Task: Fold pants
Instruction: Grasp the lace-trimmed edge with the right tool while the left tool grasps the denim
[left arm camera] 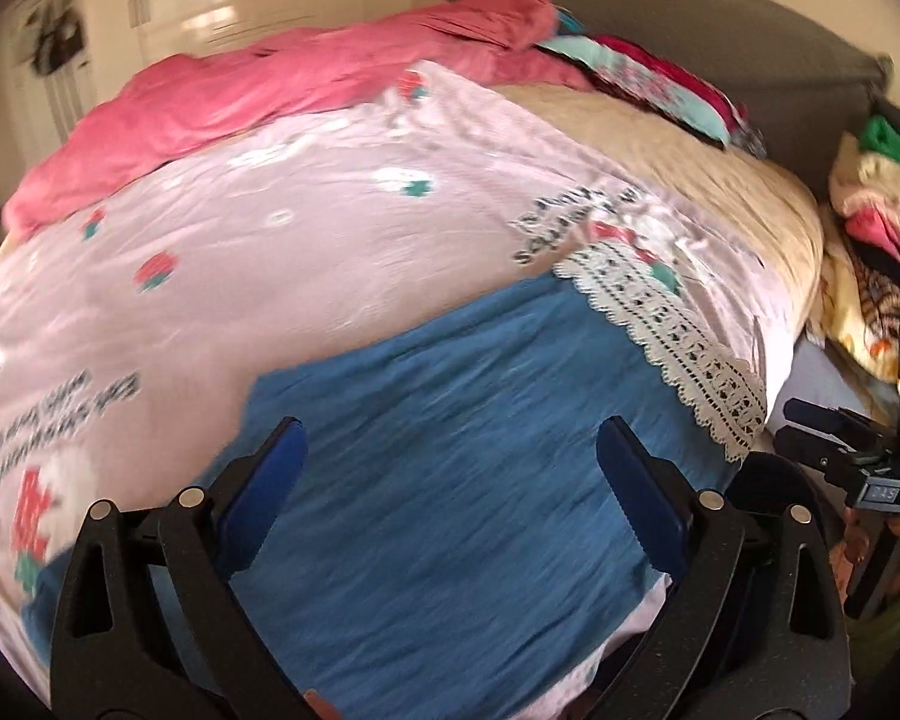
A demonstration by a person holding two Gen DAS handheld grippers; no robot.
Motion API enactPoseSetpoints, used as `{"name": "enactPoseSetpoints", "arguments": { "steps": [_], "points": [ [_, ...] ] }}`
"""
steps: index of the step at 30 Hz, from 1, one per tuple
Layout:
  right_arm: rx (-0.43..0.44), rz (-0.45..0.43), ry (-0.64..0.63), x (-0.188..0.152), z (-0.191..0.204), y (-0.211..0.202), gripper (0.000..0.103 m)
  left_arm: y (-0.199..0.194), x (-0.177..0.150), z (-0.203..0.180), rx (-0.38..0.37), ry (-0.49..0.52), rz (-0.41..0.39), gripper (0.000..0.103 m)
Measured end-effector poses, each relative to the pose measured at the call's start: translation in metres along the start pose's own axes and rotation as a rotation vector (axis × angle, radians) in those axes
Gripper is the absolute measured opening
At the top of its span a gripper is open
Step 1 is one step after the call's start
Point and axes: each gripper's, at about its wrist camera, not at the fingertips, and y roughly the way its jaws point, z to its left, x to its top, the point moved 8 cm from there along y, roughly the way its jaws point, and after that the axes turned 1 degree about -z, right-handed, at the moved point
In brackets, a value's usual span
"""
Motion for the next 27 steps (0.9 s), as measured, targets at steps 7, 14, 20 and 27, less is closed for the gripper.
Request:
{"name": "enactPoseSetpoints", "arguments": {
  "steps": [7, 14, 20, 27],
  "points": [
    [0.03, 0.008, 0.023, 0.001, 0.004, 0.014, 0.091, 0.05, 0.032, -0.024, -0.002, 0.098, 0.065, 0.091],
    [0.048, 0.02, 0.037, 0.005, 0.008, 0.029, 0.091, 0.1, 0.054, -0.037, -0.06, 0.126, 0.141, 0.091],
    [0.021, 0.056, 0.02, 0.001, 0.007, 0.038, 0.082, 0.132, 0.068, -0.049, -0.133, 0.143, 0.158, 0.09],
    [0.033, 0.052, -0.036, 0.0, 0.019, 0.041, 0.053, 0.153, 0.064, -0.074, -0.241, 0.236, 0.215, 0.048]
  ]
}}
